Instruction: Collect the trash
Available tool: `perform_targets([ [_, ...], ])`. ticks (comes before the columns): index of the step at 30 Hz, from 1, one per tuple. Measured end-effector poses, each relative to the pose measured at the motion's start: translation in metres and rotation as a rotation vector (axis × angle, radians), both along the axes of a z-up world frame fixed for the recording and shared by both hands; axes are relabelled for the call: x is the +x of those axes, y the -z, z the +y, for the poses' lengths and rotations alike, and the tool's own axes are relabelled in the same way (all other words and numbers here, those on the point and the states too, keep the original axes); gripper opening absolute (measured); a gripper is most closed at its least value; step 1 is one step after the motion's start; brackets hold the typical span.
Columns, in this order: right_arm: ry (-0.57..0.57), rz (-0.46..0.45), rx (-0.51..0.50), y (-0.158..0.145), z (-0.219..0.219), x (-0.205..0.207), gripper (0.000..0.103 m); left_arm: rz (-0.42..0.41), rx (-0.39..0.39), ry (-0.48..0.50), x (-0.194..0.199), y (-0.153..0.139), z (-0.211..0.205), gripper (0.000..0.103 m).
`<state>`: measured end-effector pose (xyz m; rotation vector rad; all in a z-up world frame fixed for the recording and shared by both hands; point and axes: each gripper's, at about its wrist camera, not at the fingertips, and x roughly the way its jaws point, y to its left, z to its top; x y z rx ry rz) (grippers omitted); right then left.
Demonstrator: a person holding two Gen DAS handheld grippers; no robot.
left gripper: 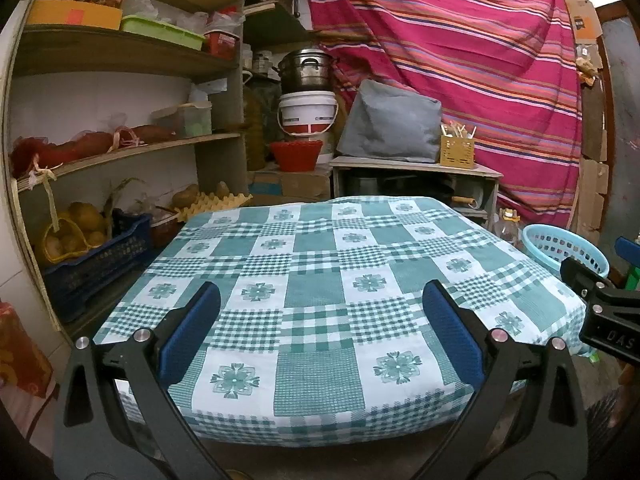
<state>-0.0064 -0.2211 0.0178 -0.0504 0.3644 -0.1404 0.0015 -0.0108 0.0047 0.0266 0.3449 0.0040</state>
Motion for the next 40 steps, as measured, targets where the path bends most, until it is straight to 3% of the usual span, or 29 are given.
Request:
perform_targets([
  [40, 0.001, 0.019, 0.011, 0.004, -0.005, 0.012, 0.098, 0.018, -0.011, -0.011, 0.007, 0.004, 0.002, 0.098],
])
